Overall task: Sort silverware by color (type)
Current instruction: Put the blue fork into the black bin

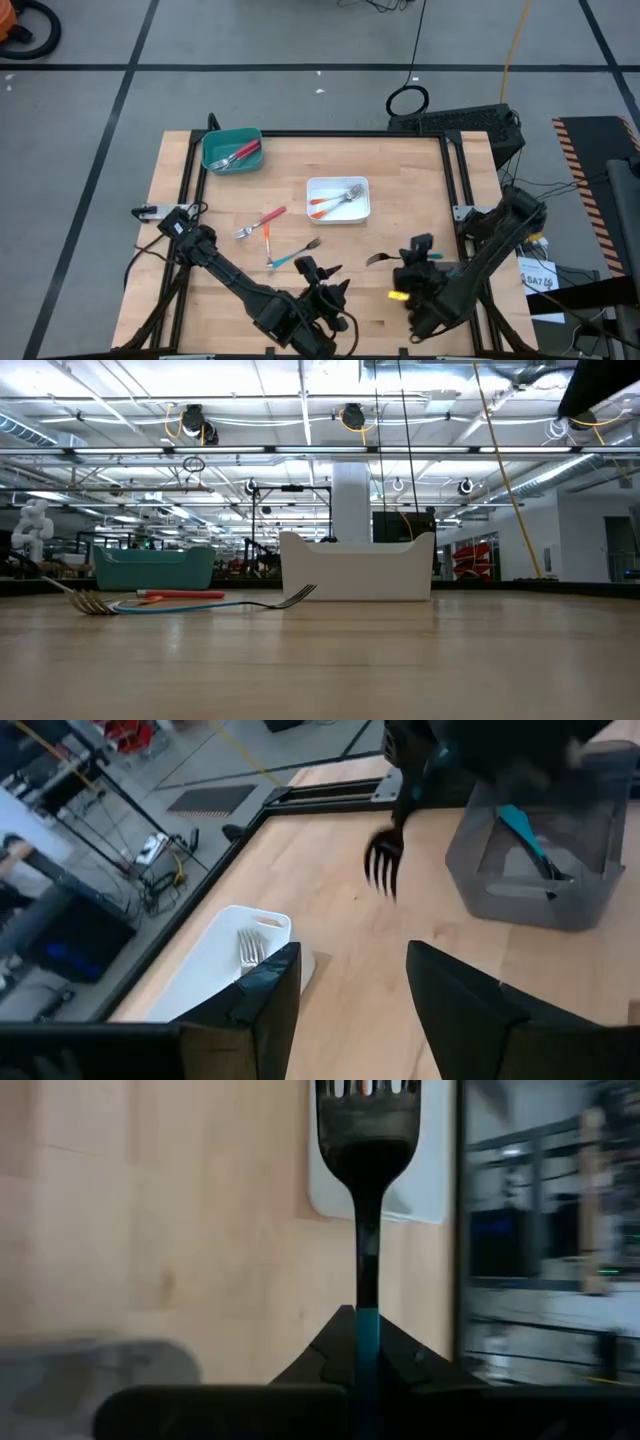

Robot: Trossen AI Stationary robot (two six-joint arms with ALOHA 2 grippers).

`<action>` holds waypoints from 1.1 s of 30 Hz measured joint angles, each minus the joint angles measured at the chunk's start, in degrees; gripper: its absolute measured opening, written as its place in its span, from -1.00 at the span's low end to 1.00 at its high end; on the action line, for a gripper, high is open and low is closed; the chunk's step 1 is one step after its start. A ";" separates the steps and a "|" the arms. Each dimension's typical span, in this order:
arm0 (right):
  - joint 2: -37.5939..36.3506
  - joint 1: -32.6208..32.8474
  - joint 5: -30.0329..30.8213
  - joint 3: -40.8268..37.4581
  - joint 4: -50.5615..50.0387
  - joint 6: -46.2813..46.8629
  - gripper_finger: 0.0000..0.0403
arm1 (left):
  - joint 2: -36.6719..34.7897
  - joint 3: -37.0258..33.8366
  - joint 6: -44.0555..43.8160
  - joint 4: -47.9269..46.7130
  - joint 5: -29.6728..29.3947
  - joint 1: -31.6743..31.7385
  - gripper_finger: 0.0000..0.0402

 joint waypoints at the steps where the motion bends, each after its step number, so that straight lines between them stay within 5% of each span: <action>1: -1.92 0.12 -1.33 0.00 0.25 -0.19 -1.00 | 0.00 0.00 0.89 -0.01 -0.02 -0.16 -0.05; 12: -13.40 4.40 -22.57 0.00 7.30 -1.02 -1.00 | -1.13 0.00 3.07 -0.39 1.03 -0.04 -0.05; 24: -13.21 14.27 -25.63 -11.16 13.07 4.40 -1.00 | -1.27 0.00 6.58 -0.34 1.56 0.47 -0.05; 33: -13.23 15.87 -27.15 -19.48 16.96 4.81 -1.00 | -1.27 0.00 2.14 -0.35 8.50 0.74 -0.05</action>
